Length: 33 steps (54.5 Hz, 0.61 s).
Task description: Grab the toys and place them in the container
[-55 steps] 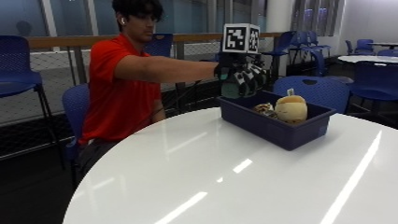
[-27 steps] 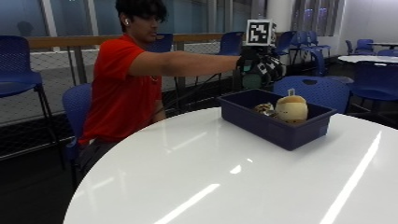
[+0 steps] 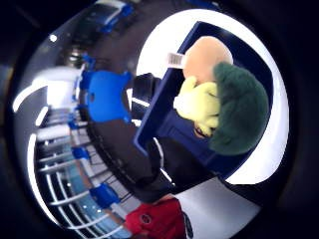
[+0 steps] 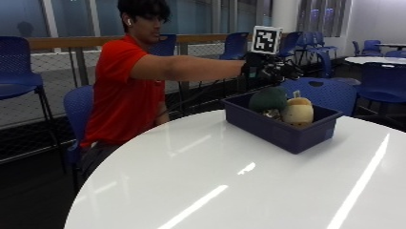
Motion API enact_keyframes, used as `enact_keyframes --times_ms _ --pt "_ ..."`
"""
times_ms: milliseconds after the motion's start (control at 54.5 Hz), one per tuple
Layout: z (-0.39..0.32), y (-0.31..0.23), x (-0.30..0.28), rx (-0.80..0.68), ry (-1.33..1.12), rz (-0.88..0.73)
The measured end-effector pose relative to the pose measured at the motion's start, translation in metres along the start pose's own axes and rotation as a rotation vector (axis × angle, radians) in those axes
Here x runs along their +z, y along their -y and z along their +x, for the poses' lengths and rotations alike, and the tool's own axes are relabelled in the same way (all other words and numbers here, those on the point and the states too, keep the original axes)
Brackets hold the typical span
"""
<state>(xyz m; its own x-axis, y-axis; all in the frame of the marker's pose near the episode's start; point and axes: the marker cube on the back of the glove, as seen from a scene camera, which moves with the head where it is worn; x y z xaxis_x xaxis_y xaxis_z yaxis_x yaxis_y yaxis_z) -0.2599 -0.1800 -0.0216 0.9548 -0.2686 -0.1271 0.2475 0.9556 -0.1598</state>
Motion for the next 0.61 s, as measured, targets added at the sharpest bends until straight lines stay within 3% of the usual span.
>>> enact_keyframes --times_ms 147,238,348,605 --pt "0.023 -0.013 0.001 -0.011 -0.002 0.026" --pt "0.051 -0.028 0.005 -0.133 -0.030 0.033" --pt "0.084 -0.039 0.017 0.125 0.034 0.036" --pt "0.170 -0.083 0.069 0.285 0.010 -0.029"
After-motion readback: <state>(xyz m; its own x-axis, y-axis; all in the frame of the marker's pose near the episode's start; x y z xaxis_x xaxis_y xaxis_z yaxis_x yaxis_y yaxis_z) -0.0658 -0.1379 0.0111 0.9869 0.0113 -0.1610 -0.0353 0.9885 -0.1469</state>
